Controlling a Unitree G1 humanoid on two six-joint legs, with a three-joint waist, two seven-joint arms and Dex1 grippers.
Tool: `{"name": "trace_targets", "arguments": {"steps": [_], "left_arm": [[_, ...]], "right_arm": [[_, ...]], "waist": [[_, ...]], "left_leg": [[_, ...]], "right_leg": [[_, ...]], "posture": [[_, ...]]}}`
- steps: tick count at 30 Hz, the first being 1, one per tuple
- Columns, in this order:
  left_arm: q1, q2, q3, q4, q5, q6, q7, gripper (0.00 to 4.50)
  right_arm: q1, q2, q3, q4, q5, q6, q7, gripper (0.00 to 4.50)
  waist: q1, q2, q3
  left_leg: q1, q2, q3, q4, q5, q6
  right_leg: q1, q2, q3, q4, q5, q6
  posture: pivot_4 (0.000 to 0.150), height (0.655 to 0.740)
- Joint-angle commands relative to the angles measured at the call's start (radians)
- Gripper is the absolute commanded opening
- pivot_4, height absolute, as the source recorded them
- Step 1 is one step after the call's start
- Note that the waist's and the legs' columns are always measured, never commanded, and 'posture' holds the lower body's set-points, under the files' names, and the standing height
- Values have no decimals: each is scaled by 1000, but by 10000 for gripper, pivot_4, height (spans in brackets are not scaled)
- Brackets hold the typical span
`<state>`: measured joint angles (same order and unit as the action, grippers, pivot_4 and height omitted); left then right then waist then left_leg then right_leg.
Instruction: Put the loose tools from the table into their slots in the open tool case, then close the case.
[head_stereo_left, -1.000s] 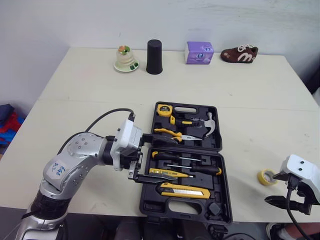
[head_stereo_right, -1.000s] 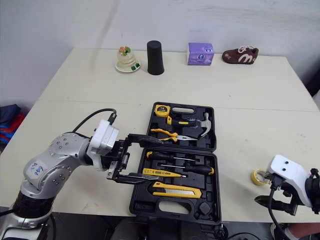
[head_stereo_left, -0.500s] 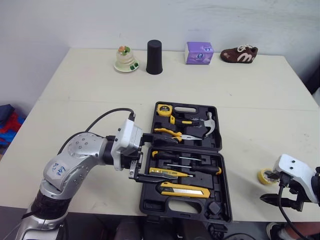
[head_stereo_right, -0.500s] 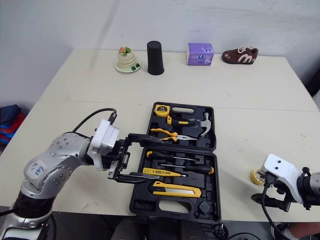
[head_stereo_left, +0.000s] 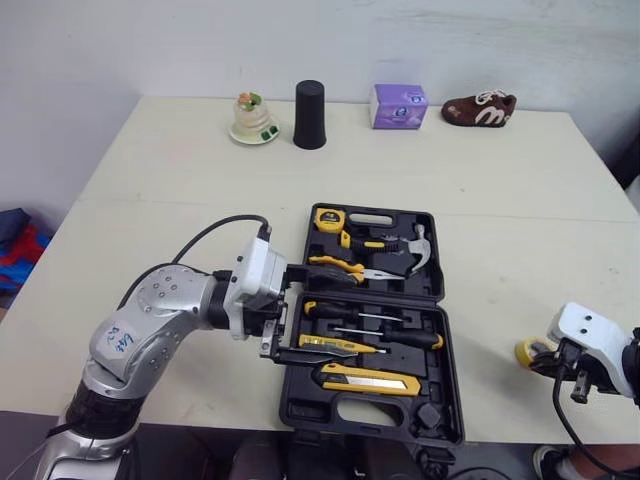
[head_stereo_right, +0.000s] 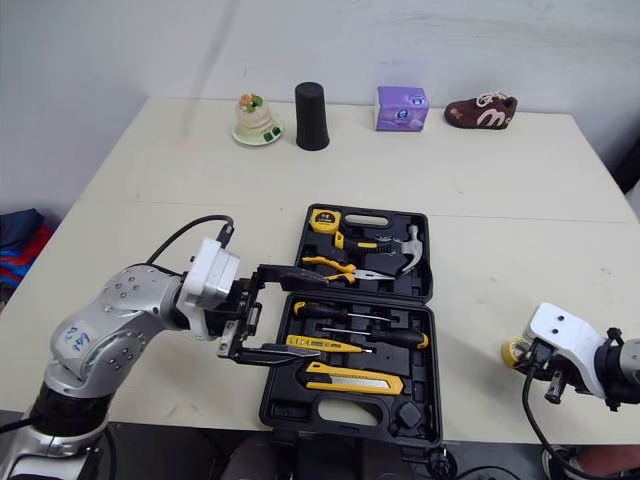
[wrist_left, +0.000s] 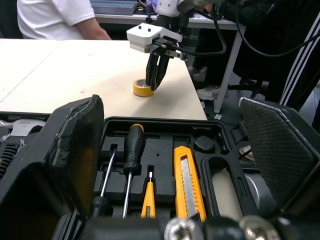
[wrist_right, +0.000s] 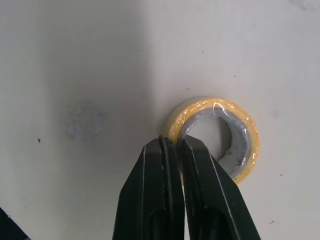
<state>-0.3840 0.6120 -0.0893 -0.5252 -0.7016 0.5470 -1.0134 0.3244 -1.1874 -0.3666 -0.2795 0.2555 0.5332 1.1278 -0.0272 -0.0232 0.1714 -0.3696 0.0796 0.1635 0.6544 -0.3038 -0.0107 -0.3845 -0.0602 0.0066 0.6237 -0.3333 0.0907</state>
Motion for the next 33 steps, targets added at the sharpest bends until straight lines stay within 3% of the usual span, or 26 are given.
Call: {"name": "trace_targets", "arguments": {"steps": [1,5,12,16,20,33], "left_arm": [[-1,13,10,-20,-5,-27,-28,45000],[2,18,22,1,6,-73,-67,45000],[30,36,29,17,14,-124,-103,45000],[78,69,24,26,43,-174,-166,45000],[130,94,31,58,78,-267,-241,45000],[164,98,10,63,96,-273,-236,45000]], "right_arm": [[-50,-24,-60,-98,59,-17,63,499],[-179,-36,-16,-275,235,100,104,499],[-265,-5,200,-578,397,241,26,499],[-212,-51,316,-636,313,213,22,499],[-181,-105,334,-627,258,185,31,499],[-162,-149,376,-544,140,128,28,499]], "waist": [[-3,0,0],[-5,1,1],[2,1,1],[1,1,1],[0,1,1],[-1,-1,0]], "left_leg": [[0,0,1,0,0,0],[1,1,2,1,1,-1],[-2,2,-3,-2,2,-2],[-6,2,-1,-1,1,-1],[-6,2,1,0,0,1],[-5,3,1,2,0,3]], "right_leg": [[0,0,0,1,0,0],[-2,1,2,4,0,0],[-4,-1,0,4,-1,-2],[-7,-2,0,3,-1,-1],[-8,-3,0,3,-1,-2],[-7,-3,0,4,0,-2]], "posture": [[1500,7400],[1500,7400],[1500,7400],[1500,7400],[1500,7400],[1500,7400]]}}
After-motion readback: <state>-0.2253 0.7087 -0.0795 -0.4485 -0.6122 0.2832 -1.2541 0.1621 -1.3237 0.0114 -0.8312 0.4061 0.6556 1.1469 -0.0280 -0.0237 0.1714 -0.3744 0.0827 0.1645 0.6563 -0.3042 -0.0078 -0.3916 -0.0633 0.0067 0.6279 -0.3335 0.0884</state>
